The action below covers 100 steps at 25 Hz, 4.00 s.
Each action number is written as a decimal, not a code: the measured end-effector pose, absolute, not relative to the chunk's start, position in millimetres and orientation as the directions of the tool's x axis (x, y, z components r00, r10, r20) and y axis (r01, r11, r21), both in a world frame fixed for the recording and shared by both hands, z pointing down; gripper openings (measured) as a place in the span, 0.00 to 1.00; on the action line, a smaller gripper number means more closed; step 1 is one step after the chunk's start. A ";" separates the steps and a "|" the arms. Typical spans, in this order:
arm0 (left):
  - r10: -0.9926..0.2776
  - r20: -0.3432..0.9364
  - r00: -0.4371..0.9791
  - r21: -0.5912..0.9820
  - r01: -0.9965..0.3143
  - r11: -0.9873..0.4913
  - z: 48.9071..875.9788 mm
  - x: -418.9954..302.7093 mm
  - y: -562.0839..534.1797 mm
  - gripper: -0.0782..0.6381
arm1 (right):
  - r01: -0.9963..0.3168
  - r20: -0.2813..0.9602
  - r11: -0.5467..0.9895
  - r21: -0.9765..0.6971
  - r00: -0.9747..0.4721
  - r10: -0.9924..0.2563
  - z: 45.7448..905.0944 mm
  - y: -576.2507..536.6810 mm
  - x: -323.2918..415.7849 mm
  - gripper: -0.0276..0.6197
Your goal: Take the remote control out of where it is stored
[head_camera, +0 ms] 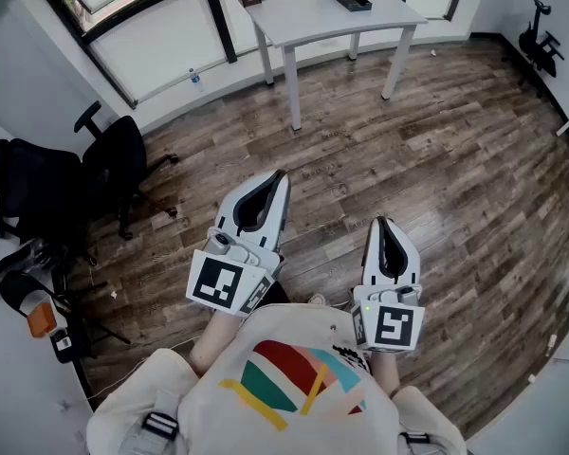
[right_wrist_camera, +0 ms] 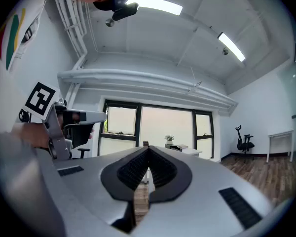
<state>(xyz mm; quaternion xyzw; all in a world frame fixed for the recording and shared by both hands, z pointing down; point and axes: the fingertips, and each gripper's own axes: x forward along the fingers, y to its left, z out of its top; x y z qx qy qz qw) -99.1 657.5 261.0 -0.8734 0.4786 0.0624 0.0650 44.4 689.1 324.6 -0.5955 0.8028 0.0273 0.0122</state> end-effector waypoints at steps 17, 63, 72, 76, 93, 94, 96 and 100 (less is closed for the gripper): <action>-0.815 -0.224 0.534 -0.072 -0.843 -0.532 242.6 -94.1 673.9 0.12 | -0.931 -0.153 0.366 0.012 -0.363 -0.919 297.5 701.6 36.9 0.05; -0.826 -0.179 0.534 0.044 -0.834 -0.549 285.1 -100.8 468.2 0.12 | -0.948 -0.128 0.261 -0.181 -0.241 -0.962 314.8 519.0 72.7 0.13; -0.836 -0.170 0.521 0.068 -0.840 -0.538 271.0 -148.1 322.7 0.12 | -0.959 -0.054 0.261 -0.109 -0.257 -0.965 293.6 372.1 17.8 0.05; -0.836 -0.178 0.518 0.065 -0.842 -0.536 264.9 -174.0 268.1 0.12 | -0.962 -0.028 0.260 -0.080 -0.258 -0.966 296.8 314.9 -9.3 0.05; -0.850 -0.126 0.512 0.086 -0.848 -0.524 281.9 -163.8 97.9 0.12 | -0.957 0.041 0.252 -0.146 -0.260 -0.965 329.9 140.2 14.9 0.05; -0.852 -0.130 0.508 0.080 -0.851 -0.519 277.8 -159.0 85.1 0.12 | -0.956 0.038 0.255 -0.143 -0.262 -0.964 327.1 126.2 20.6 0.05; -0.855 -0.136 0.500 0.070 -0.856 -0.512 271.3 -149.4 61.2 0.12 | -0.956 0.043 0.258 -0.140 -0.267 -0.963 323.9 99.1 32.2 0.05; -0.865 -0.128 0.485 0.074 -0.865 -0.496 273.2 -136.1 11.0 0.12 | -0.954 0.052 0.268 -0.135 -0.277 -0.959 323.9 47.5 49.7 0.05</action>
